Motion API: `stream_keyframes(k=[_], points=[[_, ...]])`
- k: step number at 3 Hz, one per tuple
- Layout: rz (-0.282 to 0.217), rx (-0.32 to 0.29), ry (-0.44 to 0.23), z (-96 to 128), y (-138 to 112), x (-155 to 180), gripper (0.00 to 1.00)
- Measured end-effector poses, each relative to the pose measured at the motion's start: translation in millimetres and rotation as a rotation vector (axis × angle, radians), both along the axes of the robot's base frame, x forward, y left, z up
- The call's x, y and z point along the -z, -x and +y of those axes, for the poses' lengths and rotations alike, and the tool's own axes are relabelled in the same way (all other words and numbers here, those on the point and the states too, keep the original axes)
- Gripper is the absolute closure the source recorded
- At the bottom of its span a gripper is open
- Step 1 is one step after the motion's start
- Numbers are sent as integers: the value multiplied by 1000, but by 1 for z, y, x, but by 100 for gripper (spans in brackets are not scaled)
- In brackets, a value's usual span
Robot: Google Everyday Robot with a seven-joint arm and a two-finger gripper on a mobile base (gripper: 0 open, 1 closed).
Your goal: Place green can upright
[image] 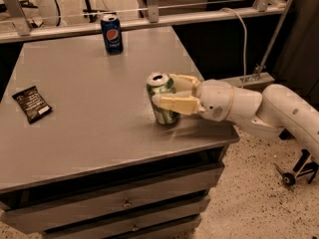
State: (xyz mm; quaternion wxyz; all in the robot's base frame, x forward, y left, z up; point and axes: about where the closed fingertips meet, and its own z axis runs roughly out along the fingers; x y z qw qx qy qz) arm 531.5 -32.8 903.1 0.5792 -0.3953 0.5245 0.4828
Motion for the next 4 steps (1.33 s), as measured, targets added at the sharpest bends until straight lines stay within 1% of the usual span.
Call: stream_keyframes(k=[1,2,3,4], points=[[28,15,2,-11,3,12,27],[37,40,4,-27,11,22,4],[24,61,52,-52,23,13,0],[0,63,138,-74,31,-6,0]])
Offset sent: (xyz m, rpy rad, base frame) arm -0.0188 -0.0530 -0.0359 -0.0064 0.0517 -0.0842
